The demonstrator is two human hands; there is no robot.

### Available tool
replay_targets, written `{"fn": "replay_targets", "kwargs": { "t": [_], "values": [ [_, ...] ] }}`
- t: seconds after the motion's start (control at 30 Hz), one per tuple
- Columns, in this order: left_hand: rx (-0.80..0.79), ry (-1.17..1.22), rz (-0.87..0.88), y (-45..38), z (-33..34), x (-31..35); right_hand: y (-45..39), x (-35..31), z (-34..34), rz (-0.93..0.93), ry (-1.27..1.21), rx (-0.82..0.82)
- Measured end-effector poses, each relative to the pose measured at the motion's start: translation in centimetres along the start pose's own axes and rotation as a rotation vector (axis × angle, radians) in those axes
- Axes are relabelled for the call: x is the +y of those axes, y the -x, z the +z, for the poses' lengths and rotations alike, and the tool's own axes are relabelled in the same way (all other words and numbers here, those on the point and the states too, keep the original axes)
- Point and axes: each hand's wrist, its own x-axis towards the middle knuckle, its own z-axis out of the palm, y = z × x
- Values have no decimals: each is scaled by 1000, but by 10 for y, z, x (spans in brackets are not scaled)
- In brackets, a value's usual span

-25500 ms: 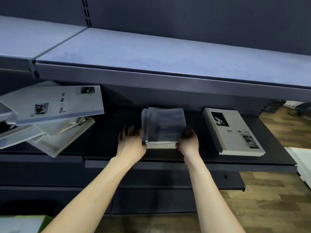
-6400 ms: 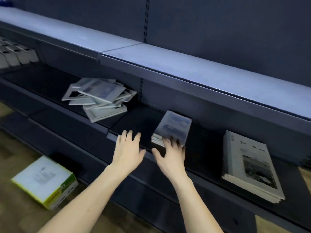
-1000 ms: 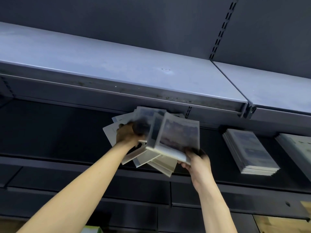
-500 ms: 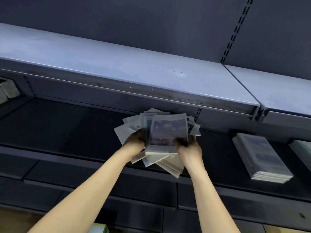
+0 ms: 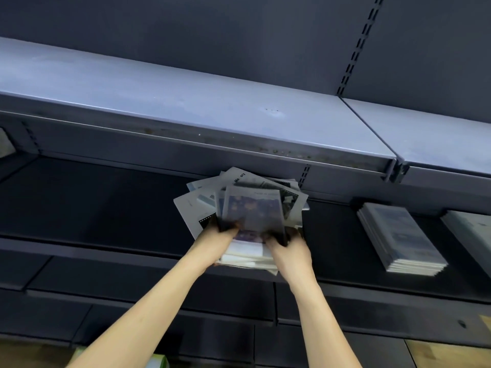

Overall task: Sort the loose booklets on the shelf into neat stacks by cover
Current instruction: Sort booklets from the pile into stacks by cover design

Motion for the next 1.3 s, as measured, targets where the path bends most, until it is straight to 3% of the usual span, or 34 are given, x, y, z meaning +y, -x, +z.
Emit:
{"fn": "replay_targets", "kwargs": {
  "t": [0.2, 0.33, 0.5, 0.73, 0.97, 1.3],
  "values": [
    [-74, 151, -35, 4, -7, 8, 12, 1, -12, 120, -289, -67],
    [-129, 209, 16, 10, -12, 4, 12, -2, -16, 219, -320, -211],
    [-137, 155, 216, 8, -20, 6, 13, -16, -19, -42, -226, -134],
    [81, 133, 312, -13, -18, 30, 4, -34, 5, -338, -151, 103],
    [135, 174, 317, -16, 1, 32, -11, -32, 15, -397, -243, 186],
    [1, 87, 308, -34, 11, 21, -30, -9, 13, -356, -287, 62]
  ]
}}
